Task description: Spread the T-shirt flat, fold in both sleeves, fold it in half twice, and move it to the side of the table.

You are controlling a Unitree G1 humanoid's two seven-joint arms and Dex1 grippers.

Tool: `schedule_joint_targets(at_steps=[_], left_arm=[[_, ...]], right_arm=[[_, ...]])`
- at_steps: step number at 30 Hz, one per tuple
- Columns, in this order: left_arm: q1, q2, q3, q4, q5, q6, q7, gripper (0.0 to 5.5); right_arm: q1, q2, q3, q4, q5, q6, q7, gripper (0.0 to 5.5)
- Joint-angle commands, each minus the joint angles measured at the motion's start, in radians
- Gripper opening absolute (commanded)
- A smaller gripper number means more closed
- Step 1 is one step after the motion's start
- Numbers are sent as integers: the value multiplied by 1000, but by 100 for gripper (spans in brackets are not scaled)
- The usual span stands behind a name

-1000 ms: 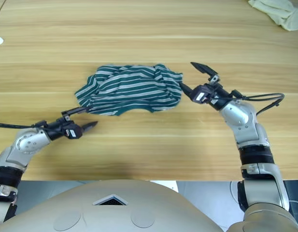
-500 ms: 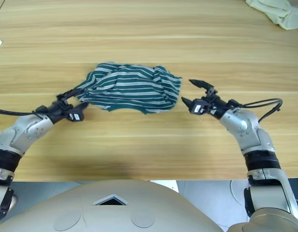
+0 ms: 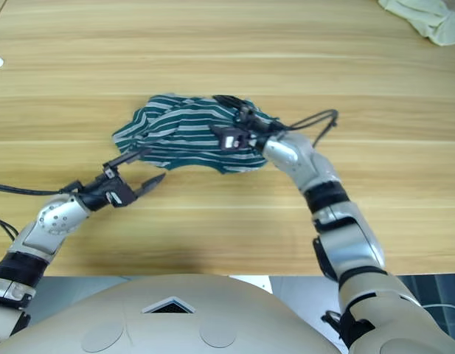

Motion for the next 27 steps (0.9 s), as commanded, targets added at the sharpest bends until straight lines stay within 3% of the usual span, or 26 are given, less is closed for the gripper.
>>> schedule_joint_targets(at_steps=[1,5,12,17,22,27], left_arm=[[-12,-37,36,35,6,-5,27,314],[-15,-58,57,42,-7,-10,26,314],[47,19,205,11,24,18,51,314],[215,91,203,-143,18,19,-41,314],[314,111,146,-294,77,60,-122,314],[338,146,172,-331,233,127,-136,314]], right_arm=[[-63,51,101,186,-99,19,-46,360],[-36,16,137,295,-115,11,-80,360],[186,-244,148,114,29,-231,73,360],[173,-153,83,17,302,-274,137,360],[164,-71,-82,-180,694,-182,184,360],[238,-110,-194,-425,871,-38,247,360]])
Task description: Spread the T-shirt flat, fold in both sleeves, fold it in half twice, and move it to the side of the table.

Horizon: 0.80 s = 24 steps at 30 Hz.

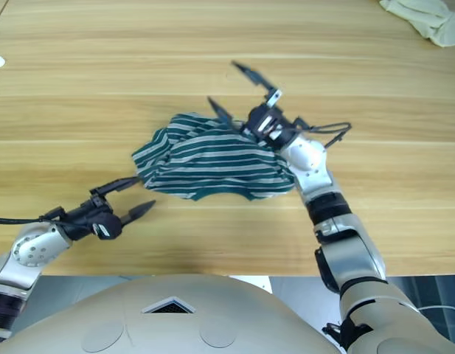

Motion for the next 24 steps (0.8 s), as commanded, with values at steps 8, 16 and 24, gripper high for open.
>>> schedule_joint_targets(at_steps=[8,16,24], left_arm=[[-49,54,4,89,363,149,56,314],[-149,24,-119,154,435,145,111,314],[-230,14,-159,216,470,166,208,314]], right_arm=[[169,-136,-208,-219,-16,132,51,360],[198,-125,-252,-203,-53,134,70,360],[253,-133,-311,-215,-70,131,68,360]])
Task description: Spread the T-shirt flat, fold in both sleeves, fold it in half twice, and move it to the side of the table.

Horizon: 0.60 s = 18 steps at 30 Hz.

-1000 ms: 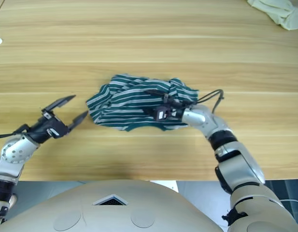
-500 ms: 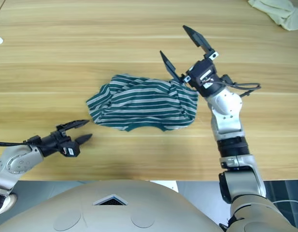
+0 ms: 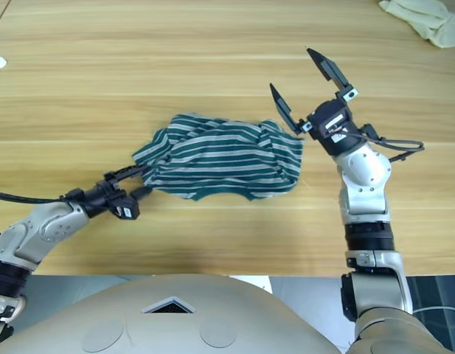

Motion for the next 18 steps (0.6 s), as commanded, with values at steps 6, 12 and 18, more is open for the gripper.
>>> schedule_joint_targets(at_steps=[6,12,18], left_arm=[[4,11,-48,48,66,23,22,258],[23,22,-51,17,41,10,19,144],[10,19,-53,16,36,7,30,54]], right_arm=[[26,-13,-50,9,-27,6,9,360],[37,-11,-71,29,-34,5,7,360],[59,-20,-95,19,-32,5,6,360]])
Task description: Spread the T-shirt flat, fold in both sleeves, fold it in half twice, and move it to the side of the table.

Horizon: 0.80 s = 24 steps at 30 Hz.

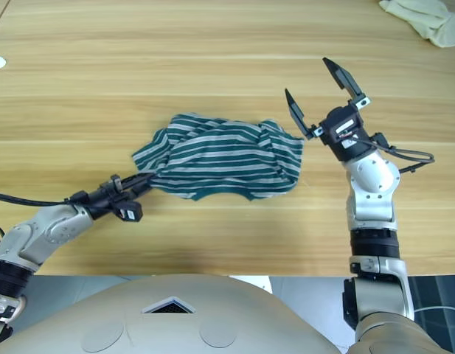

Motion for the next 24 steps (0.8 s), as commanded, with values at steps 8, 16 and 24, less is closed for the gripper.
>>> schedule_joint_targets(at_steps=[8,16,24], left_arm=[[11,-16,1,-24,23,-28,83,1],[56,-41,30,-75,-76,-71,86,1],[90,-33,30,-122,-167,-135,39,1]], right_arm=[[130,-112,-16,0,-113,-47,61,360],[337,-301,5,21,-357,-89,105,360],[476,-363,-14,-121,-399,-64,109,360]])
